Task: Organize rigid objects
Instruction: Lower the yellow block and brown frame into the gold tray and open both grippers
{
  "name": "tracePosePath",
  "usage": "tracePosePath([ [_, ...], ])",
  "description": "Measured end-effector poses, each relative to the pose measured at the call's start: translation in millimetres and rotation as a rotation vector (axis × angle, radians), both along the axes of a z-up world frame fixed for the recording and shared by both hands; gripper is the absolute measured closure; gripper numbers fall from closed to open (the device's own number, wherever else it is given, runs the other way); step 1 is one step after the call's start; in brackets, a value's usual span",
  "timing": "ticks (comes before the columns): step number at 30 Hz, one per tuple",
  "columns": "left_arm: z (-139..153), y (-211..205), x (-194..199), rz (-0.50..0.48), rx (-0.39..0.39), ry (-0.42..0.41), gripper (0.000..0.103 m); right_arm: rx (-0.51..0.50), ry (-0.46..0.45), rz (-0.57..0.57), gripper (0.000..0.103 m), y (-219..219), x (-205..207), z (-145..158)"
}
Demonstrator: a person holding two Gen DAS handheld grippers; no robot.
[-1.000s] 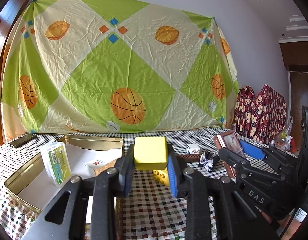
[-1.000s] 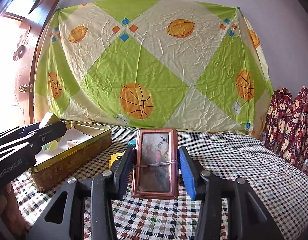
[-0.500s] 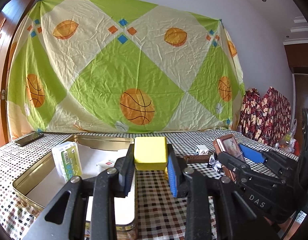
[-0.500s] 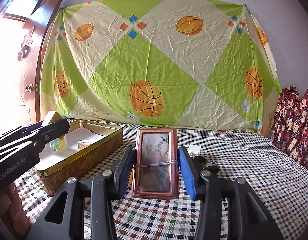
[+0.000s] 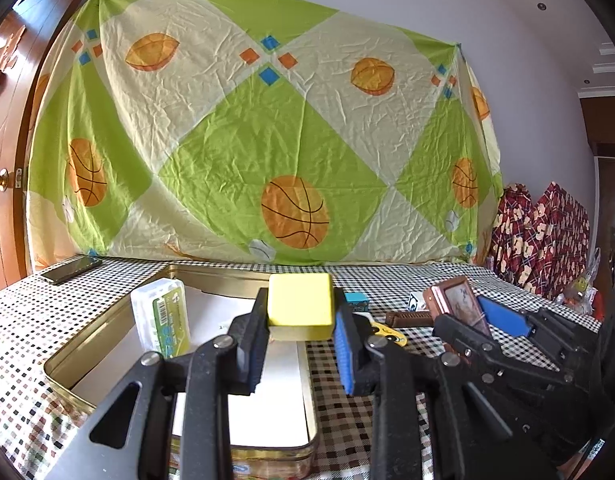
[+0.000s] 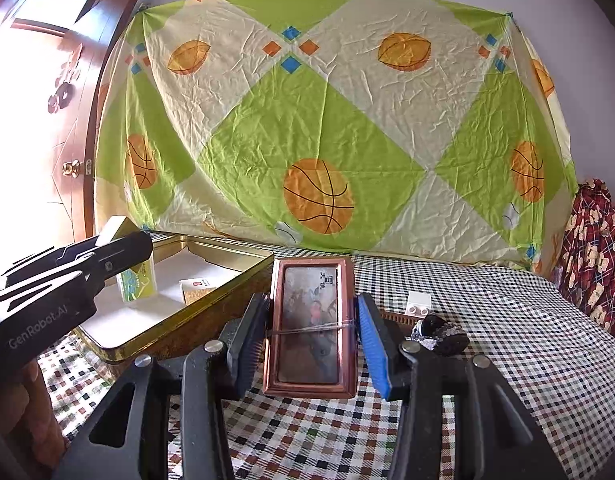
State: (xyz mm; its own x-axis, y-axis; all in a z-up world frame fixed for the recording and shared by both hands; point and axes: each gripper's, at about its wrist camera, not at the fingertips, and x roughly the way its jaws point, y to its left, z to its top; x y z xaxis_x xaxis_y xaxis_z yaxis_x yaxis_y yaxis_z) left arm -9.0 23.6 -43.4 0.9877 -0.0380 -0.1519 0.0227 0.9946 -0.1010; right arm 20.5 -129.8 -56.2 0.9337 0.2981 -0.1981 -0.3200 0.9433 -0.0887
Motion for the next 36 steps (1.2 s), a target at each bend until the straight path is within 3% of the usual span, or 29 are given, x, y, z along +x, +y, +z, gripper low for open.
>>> tracePosePath([
  [36,-1,57,-2,0.118,-0.041,0.008,0.075,-0.044,0.066,0.136,0.055,57,3,-4],
])
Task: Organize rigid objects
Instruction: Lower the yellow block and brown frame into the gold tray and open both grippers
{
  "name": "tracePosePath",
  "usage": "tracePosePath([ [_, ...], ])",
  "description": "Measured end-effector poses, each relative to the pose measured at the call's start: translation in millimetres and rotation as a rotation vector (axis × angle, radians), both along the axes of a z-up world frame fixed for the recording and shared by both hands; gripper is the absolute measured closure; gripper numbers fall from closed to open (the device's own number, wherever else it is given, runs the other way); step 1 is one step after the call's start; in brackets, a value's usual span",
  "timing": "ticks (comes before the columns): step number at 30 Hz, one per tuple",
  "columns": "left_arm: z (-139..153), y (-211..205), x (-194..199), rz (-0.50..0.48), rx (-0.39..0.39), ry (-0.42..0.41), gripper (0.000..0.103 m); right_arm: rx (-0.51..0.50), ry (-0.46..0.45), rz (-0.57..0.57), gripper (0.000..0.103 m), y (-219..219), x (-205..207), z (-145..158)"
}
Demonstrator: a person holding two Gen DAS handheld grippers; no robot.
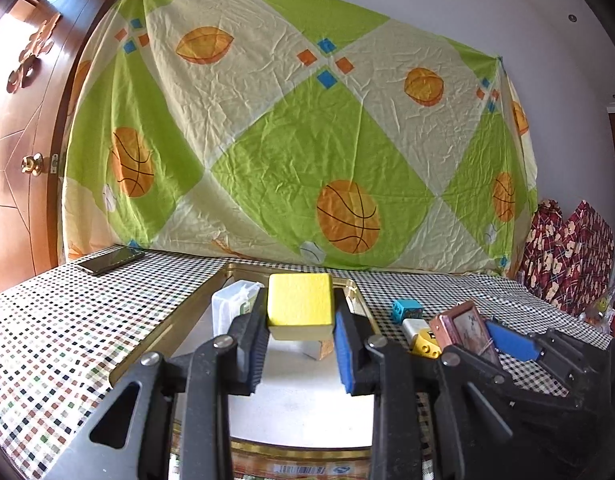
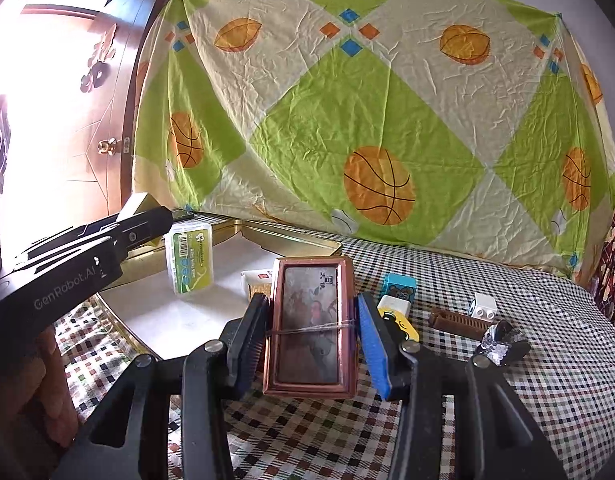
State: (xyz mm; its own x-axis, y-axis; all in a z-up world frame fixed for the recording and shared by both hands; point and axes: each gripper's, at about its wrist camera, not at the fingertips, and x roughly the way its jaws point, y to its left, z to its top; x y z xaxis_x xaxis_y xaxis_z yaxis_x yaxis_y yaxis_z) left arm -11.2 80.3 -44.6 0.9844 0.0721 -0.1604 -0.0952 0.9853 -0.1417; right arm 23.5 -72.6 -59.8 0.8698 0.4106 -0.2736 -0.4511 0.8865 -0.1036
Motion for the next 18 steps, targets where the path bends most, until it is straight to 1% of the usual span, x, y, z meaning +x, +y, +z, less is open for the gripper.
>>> tracePosePath([
  [18,-2,25,6,0.032,-0.029,0.049,0.075,-0.009,0.04,0.048,0.055,14,5,3],
])
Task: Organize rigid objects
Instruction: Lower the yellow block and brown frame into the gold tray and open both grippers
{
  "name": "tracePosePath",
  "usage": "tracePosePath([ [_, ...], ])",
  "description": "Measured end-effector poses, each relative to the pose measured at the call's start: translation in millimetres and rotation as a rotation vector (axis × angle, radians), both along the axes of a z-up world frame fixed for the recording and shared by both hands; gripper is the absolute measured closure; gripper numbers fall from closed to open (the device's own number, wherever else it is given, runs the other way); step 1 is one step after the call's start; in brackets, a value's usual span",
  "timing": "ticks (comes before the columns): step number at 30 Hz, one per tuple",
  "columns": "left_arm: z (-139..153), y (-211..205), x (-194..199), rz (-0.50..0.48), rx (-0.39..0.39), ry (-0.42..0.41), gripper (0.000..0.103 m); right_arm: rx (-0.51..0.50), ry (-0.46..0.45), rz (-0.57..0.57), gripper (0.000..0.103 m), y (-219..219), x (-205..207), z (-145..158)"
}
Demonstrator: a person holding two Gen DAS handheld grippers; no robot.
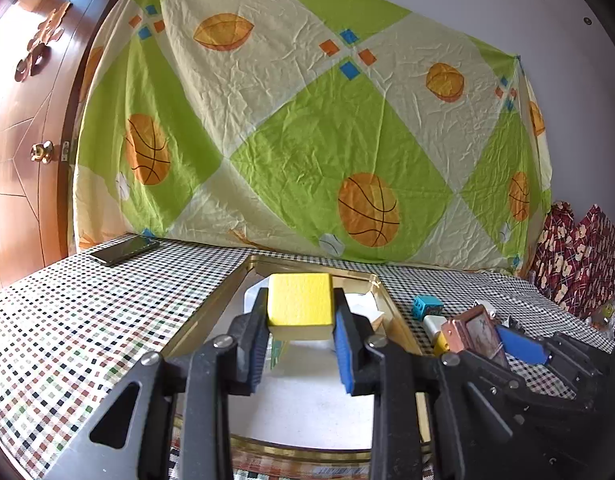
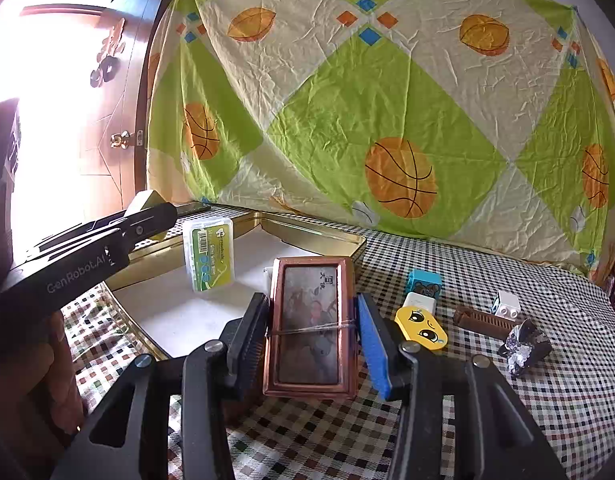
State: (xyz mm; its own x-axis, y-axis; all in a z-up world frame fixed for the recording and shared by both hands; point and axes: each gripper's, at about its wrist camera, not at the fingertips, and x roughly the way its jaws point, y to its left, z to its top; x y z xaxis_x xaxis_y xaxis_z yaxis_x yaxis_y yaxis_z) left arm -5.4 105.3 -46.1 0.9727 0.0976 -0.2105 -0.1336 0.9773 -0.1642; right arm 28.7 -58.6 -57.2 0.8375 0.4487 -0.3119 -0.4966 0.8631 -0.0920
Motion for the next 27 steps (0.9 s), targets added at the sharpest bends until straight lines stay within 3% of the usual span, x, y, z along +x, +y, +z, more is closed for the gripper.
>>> tracePosePath([
  [27,5,26,22,0.024,0.015,0.117,0.075,0.004,0.022,0.065,0.055,22,11,19],
])
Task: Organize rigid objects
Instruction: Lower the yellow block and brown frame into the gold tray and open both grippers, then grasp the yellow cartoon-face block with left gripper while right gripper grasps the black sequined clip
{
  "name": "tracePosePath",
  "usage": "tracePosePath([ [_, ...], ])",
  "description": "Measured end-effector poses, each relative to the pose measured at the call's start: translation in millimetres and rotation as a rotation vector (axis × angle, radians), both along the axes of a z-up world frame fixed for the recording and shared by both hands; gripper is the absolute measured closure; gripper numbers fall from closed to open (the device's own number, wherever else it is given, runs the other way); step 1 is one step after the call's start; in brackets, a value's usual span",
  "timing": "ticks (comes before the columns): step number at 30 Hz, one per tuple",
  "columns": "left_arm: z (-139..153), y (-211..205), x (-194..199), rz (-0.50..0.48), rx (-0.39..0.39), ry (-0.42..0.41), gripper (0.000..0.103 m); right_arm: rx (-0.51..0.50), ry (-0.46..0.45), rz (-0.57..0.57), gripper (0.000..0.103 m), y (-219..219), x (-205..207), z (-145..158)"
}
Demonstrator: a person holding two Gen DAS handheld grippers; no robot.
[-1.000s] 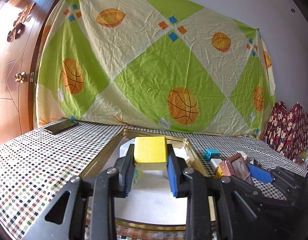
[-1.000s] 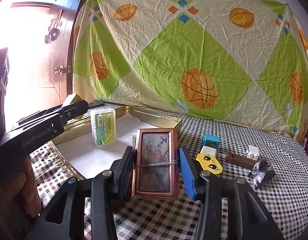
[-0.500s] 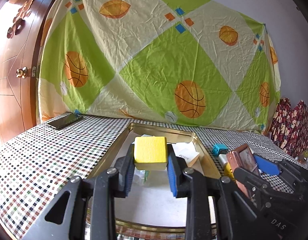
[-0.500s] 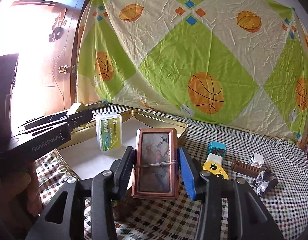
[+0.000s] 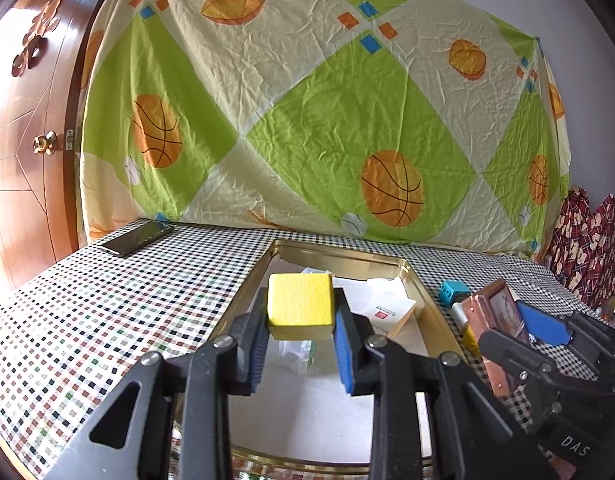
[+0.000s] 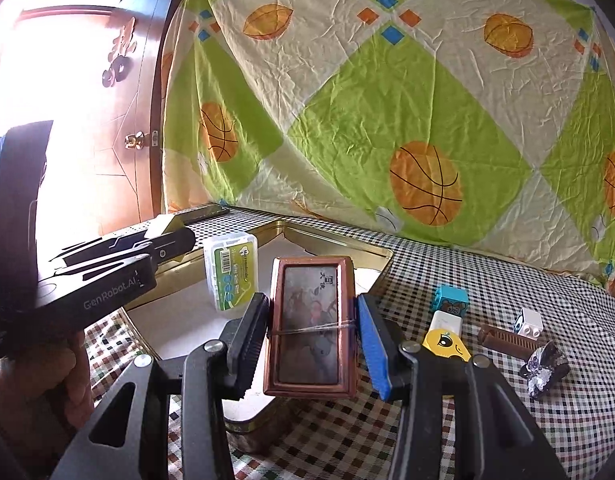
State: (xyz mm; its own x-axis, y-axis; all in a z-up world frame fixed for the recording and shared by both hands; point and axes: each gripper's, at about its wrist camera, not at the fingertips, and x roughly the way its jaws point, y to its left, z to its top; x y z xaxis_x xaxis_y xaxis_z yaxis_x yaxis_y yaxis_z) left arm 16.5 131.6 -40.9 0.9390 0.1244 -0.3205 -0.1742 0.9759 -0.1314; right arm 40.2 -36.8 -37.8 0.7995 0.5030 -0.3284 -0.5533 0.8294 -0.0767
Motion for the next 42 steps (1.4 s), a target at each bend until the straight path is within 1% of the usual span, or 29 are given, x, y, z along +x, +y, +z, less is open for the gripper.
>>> tracePosePath([
  [3,4,3,6,0.001,0.014,0.026,0.075,-0.011,-0.018,0.0,0.055,4,7,7],
  [6,6,6,17,-0.013,0.033,0.074,0.075,-0.025,-0.001,0.014,0.055,12,22,13],
  [8,7,8,27,-0.028,0.046,0.122,0.075,-0.05,0.021,0.03,0.055,22,34,14],
  [11,7,8,39,-0.044,0.071,0.17,0.075,-0.09,0.06,0.037,0.055,35,53,12],
  [14,9,5,52,-0.054,0.112,0.213,0.075,-0.119,0.118,0.047,0.055,45,71,6],
  [17,13,0,68,-0.058,0.165,0.261,0.075,-0.161,0.146,0.052,0.055,56,85,0],
  [20,15,0,83,-0.044,0.187,0.292,0.074,-0.164,0.174,0.067,0.055,62,93,-4],
  [22,17,2,89,-0.026,0.198,0.306,0.073,-0.164,0.172,0.063,0.055,64,93,-4],
  [23,17,3,91,-0.021,0.204,0.312,0.069,-0.164,0.17,0.063,0.054,64,94,-4],
  [24,18,5,91,-0.017,0.199,0.314,0.062,-0.161,0.17,0.068,0.047,63,93,-4],
  [25,18,7,89,-0.016,0.189,0.308,0.058,-0.156,0.169,0.071,0.033,61,92,-4],
  [26,19,8,86,-0.013,0.185,0.297,0.05,-0.147,0.16,0.07,0.029,57,90,-3],
  [27,20,9,82,-0.003,0.184,0.285,0.041,-0.138,0.151,0.065,0.028,54,88,-2],
  [29,21,11,73,0.014,0.159,0.253,0.03,-0.122,0.146,0.053,0.028,44,84,-1],
  [30,22,11,69,0.012,0.138,0.237,0.028,-0.114,0.141,0.047,0.028,38,81,0],
  [32,24,7,60,-0.011,0.107,0.202,0.026,-0.101,0.129,0.023,0.028,23,74,-1],
  [33,26,2,55,-0.025,0.099,0.18,0.022,-0.091,0.124,0.01,0.027,14,70,-1],
  [36,31,-22,42,-0.06,0.114,0.124,0.012,-0.063,0.118,-0.047,0.026,-22,62,-6],
  [38,33,-41,37,-0.104,0.122,0.106,0.01,-0.041,0.122,-0.093,0.025,-50,59,-7],
  [42,31,-81,40,-0.185,0.126,0.105,0.01,0.024,0.136,-0.218,0.023,-113,55,-4],
])
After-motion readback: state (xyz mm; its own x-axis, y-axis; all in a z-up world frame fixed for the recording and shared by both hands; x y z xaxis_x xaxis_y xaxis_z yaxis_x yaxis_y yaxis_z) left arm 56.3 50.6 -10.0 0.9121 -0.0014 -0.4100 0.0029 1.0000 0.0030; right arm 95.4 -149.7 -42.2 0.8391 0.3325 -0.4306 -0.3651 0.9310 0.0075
